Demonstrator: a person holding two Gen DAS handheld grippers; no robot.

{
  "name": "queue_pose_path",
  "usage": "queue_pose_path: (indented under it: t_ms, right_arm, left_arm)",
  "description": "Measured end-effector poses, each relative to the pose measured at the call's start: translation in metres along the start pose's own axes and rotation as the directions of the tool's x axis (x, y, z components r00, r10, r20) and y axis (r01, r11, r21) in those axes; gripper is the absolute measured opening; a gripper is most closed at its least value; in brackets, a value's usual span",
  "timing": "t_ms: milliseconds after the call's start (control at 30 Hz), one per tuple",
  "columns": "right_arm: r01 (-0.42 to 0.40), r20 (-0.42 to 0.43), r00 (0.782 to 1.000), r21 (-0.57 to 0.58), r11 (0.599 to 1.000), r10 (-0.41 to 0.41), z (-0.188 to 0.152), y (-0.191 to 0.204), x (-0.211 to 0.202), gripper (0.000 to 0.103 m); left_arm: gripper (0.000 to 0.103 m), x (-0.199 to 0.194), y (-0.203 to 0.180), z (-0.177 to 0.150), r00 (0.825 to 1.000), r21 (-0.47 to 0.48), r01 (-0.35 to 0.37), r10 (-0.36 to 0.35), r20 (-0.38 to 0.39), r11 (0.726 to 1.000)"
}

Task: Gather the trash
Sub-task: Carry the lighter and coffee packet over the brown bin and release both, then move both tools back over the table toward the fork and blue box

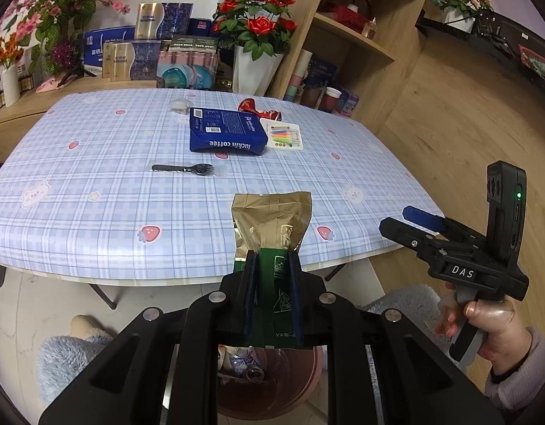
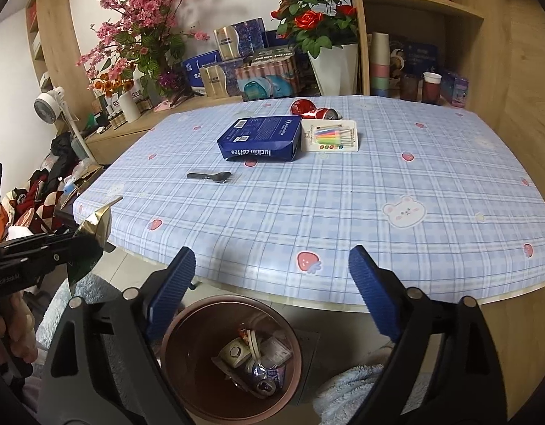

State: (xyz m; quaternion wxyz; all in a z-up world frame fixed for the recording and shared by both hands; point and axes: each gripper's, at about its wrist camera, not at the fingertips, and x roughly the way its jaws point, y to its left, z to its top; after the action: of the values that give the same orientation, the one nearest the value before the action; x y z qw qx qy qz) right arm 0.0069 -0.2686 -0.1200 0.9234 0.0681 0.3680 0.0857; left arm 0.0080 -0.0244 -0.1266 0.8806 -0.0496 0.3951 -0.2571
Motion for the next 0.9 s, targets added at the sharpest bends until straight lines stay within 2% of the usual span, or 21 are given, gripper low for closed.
queue_pose_path:
  t_ms: [300, 400, 433, 533, 600, 767, 900]
  right_arm:
    - [0.004, -0.002, 1.000, 0.002, 1.000, -0.004, -0.001, 0.000, 0.002, 0.089]
    - [0.007, -0.006, 1.000, 0.004, 1.000, -0.007, -0.001, -0.001, 0.003, 0.089]
    - [0.008, -0.007, 1.000, 0.004, 1.000, -0.008, -0.001, -0.001, 0.003, 0.090]
    - [0.013, -0.008, 1.000, 0.004, 1.000, -0.013, -0.001, 0.000, 0.002, 0.094]
    - [0.018, -0.008, 1.000, 0.004, 1.000, -0.018, -0.002, 0.000, 0.003, 0.095]
    - [0.022, -0.013, 1.000, 0.013, 1.000, -0.022, 0.000, -0.002, 0.006, 0.097]
    - [0.027, -0.019, 0.999, 0.014, 1.000, -0.027, 0.003, -0.003, 0.010, 0.097]
  left_arm:
    - [0.018, 0.006, -0.007, -0.002, 1.000, 0.018, 0.017, -0.017, -0.024, 1.000]
    - [0.032, 0.004, -0.005, 0.000, 1.000, 0.014, 0.008, -0.008, -0.011, 1.000]
    - [0.041, 0.003, -0.004, 0.000, 1.000, 0.011, 0.002, -0.002, -0.003, 1.000]
    - [0.057, -0.002, 0.001, 0.003, 0.999, 0.003, -0.032, 0.032, 0.032, 0.999]
    - [0.071, -0.004, 0.005, 0.005, 0.997, -0.003, -0.055, 0.055, 0.050, 0.998]
    - [0.085, -0.007, 0.020, 0.014, 0.991, -0.017, -0.102, 0.103, 0.081, 0.995]
    - [0.087, -0.006, 0.033, 0.023, 0.985, -0.026, -0.145, 0.147, 0.091, 0.989]
